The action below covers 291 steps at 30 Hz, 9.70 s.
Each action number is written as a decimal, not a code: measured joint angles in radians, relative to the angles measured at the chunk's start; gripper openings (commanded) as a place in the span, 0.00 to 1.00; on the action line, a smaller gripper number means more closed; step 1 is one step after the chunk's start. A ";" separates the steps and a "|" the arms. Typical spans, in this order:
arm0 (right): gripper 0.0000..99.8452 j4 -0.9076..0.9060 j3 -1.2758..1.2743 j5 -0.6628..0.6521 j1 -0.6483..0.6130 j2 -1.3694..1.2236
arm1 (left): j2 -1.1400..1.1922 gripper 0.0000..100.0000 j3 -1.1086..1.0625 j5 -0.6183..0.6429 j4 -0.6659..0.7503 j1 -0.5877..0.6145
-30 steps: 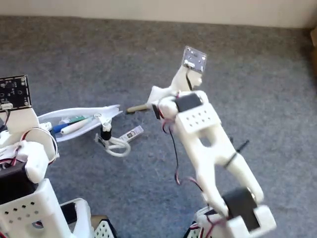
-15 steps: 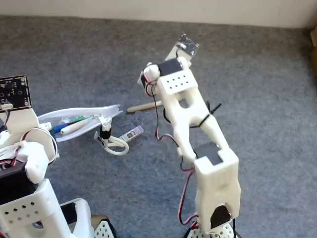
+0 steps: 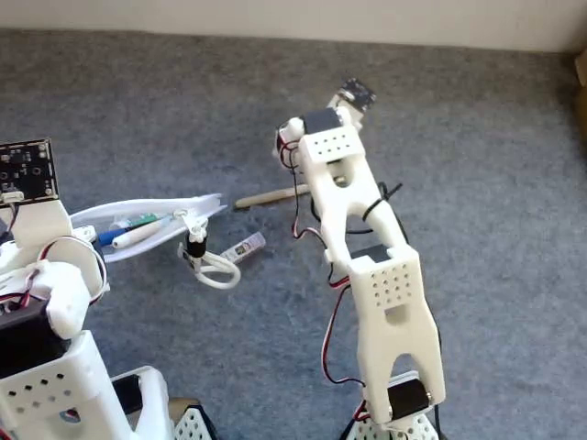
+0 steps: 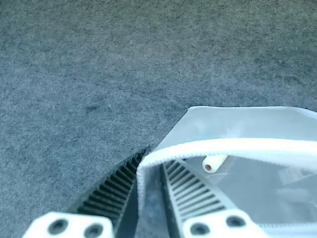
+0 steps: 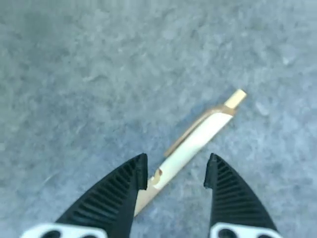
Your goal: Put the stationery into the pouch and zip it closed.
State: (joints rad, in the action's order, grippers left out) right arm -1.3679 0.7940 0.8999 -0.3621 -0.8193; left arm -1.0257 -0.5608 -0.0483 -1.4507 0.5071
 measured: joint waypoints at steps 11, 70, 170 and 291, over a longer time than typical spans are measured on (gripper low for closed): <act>0.18 -0.153 0.199 0.000 0.000 -0.025 | 0.000 0.01 0.000 0.000 0.000 0.000; 0.00 -0.377 0.219 -0.370 0.046 0.044 | 0.000 0.01 0.000 0.000 0.000 0.000; 0.00 1.507 -1.702 -0.994 -0.496 1.849 | -0.002 0.01 0.005 0.000 0.009 -0.213; 0.22 0.316 -1.257 -0.066 -0.351 0.976 | -0.003 0.01 -0.034 0.049 0.071 0.046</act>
State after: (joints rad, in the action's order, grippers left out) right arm -1.0518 -0.4626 0.8339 -0.7135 0.1565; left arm -1.0288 -0.5946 0.0008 -1.3802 0.5531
